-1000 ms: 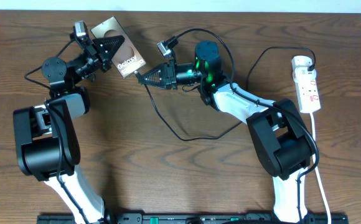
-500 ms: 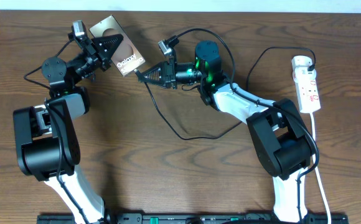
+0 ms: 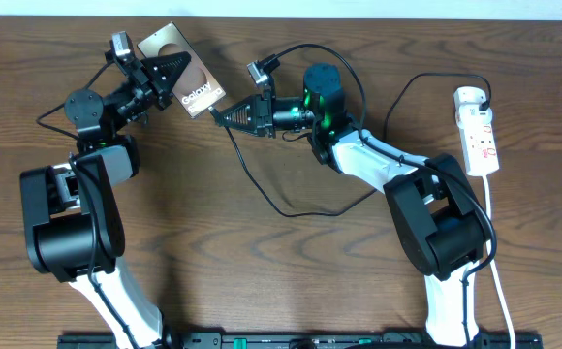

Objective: Plug charger to phone and switch on socket

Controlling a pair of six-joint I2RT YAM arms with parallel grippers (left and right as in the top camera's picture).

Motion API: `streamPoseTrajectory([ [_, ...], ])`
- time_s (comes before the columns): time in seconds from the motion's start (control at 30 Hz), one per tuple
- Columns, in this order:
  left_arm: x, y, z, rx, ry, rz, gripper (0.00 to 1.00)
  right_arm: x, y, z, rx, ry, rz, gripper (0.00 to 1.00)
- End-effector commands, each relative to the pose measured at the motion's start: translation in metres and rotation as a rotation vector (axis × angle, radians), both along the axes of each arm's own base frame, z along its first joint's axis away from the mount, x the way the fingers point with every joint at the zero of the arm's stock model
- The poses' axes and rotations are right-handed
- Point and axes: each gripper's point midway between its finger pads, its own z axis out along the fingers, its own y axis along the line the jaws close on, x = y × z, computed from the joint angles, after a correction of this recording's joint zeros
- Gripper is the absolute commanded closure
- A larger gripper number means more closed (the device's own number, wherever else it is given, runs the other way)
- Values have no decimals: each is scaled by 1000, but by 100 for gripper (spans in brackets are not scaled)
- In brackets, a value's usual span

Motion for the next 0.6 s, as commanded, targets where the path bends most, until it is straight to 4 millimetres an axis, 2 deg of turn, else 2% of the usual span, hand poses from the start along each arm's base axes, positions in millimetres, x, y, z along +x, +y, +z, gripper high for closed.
streamPoseTrajectory([
  [0.0,-23,-28,3,59,-33,-160,93,40,-3,6,4,-62,-218,99],
  [0.57,-26,-30,2,68,-35,-177,93,52,-5,6,-1,-80,-291,99],
])
